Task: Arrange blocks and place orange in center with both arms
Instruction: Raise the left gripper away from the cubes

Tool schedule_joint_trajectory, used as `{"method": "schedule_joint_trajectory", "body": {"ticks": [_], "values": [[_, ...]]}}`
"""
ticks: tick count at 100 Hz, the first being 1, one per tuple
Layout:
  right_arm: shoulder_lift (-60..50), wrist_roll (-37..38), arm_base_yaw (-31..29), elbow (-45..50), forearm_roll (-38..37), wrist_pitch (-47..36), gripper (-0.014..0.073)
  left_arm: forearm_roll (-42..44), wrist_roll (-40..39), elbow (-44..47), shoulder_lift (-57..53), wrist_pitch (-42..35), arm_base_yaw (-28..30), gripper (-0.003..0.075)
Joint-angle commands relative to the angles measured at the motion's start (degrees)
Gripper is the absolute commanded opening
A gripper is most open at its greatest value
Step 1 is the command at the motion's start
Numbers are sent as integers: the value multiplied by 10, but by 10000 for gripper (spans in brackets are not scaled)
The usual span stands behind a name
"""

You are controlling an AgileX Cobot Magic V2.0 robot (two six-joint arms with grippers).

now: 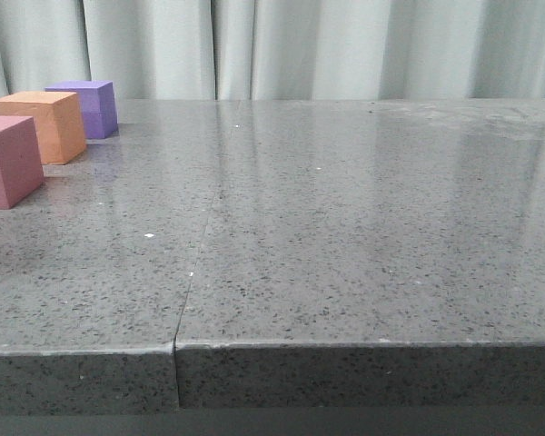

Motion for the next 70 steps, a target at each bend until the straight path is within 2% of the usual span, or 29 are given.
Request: {"method": "schedule_joint_trajectory", "body": {"ticks": [1, 22, 37, 70], "values": [[4, -3, -3, -14, -12, -43, -7, 6, -4, 3, -29, -42, -5, -20], [4, -3, -3, -14, -12, -43, -7, 1, -14, 55, -84, -39, -5, -20], [4, -3, -3, -14, -12, -43, -7, 6, -52, 95, -113, -39, -5, -20], [4, -3, -3, -14, -12, -43, -7, 8, -55, 192, -177, -46, -5, -20]]}}
